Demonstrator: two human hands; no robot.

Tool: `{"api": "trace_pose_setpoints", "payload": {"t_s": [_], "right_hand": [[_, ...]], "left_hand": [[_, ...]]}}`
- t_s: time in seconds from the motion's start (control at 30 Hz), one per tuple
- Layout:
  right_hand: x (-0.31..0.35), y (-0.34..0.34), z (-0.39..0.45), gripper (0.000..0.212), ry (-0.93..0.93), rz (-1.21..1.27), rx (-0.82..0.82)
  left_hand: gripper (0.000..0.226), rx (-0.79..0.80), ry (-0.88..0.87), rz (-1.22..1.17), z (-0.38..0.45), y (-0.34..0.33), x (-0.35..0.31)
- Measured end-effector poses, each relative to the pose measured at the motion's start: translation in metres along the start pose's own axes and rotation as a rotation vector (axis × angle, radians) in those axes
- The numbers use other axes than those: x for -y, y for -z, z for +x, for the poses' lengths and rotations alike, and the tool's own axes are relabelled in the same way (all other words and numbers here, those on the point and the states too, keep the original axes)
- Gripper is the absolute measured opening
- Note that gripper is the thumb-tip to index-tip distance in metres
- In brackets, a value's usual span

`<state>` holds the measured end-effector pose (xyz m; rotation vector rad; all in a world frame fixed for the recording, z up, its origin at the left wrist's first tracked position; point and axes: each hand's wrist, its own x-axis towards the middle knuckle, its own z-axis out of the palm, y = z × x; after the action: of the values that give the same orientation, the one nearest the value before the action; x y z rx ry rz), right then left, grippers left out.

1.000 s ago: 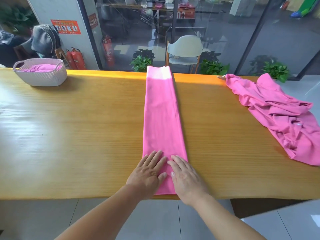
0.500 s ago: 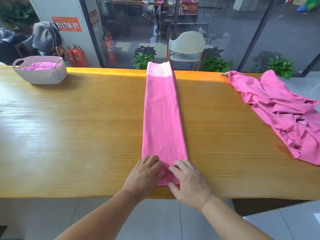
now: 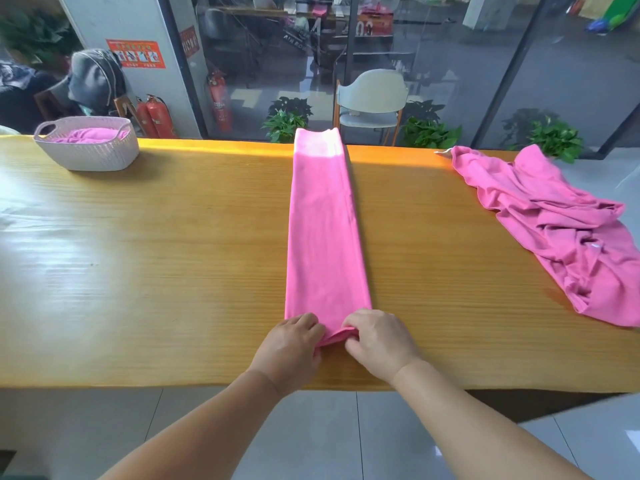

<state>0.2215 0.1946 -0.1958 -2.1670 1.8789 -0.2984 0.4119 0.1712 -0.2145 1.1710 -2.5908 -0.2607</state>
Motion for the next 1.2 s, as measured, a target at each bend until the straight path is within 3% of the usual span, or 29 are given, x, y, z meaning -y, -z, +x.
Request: {"api": "trace_pose_setpoints", "payload": {"t_s": [0.1, 0.27, 0.43, 0.6, 0.77, 0.9, 1.07, 1.2], "right_hand": [[-0.001, 0.007, 0.005, 0.021, -0.05, 0.065, 0.06], [-0.003, 0.011, -0.001, 0.04, 0.052, 0.036, 0.183], [-0.005, 0.009, -0.002, 0.011, 0.048, -0.029, 0.079], [-0.011, 0.021, 0.017, 0.02, -0.126, 0.165, 0.226], [-0.012, 0.022, 0.033, 0.04, -0.161, 0.183, 0.362], [-0.015, 0.022, 0.036, 0.011, -0.24, 0.296, 0.247], [-0.014, 0.016, 0.035, 0.008, -0.223, 0.215, 0.153], [-0.018, 0.006, 0.036, 0.012, -0.08, 0.128, 0.027]], "left_hand": [[0.026, 0.101, 0.031, 0.076, 0.006, 0.003, -0.004], [0.013, 0.073, 0.313, -0.095, 0.016, 0.015, -0.006], [0.014, 0.068, 0.325, -0.13, 0.015, 0.018, -0.003], [0.02, 0.074, 0.279, -0.135, 0.012, 0.018, -0.004], [0.021, 0.081, 0.415, -0.294, 0.021, 0.02, 0.003], [0.025, 0.093, 0.455, -0.289, 0.027, 0.02, 0.006], [0.032, 0.081, 0.433, -0.197, 0.03, 0.017, 0.006], [0.027, 0.055, 0.376, -0.073, 0.029, 0.016, 0.013]]}}
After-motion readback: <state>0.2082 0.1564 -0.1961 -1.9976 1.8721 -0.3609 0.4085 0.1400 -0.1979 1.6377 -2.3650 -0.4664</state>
